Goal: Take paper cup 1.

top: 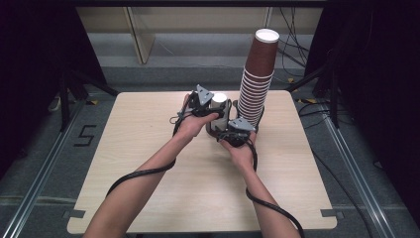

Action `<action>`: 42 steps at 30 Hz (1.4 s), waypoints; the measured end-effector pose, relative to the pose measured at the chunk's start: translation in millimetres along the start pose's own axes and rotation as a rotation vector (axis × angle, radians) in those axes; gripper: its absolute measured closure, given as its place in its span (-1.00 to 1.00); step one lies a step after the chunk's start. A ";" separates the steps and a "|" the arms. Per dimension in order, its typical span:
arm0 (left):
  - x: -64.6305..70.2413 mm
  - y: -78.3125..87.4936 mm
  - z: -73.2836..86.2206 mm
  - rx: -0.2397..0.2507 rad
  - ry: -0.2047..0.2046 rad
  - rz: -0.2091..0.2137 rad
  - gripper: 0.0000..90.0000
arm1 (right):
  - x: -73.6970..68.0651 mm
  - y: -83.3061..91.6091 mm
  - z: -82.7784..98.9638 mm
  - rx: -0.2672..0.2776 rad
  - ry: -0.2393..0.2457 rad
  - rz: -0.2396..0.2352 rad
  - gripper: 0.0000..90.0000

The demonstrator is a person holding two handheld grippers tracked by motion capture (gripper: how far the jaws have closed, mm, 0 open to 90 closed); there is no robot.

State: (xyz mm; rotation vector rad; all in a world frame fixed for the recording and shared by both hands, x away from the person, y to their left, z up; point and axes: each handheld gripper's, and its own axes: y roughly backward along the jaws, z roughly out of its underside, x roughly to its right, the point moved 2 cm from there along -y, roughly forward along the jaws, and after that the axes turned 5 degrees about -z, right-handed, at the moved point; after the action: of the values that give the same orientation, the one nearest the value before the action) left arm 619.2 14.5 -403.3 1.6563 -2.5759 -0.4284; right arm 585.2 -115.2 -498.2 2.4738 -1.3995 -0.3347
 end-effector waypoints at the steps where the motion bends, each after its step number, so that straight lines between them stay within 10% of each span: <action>1: -1.7 -2.5 -0.9 0.012 -0.028 0.000 -0.55 | 0.3 -1.8 0.1 0.006 -0.003 0.012 -0.35; 42: 3.6 -40.7 13.5 -0.053 0.028 0.062 -0.36 | 0.8 -28.3 0.5 -0.019 -0.027 0.055 -0.21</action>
State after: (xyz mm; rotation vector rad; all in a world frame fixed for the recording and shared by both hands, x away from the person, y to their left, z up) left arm 651.1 -1.8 -427.1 1.5497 -2.5645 -0.4624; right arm 608.0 -102.1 -508.7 2.4197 -1.4646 -0.3689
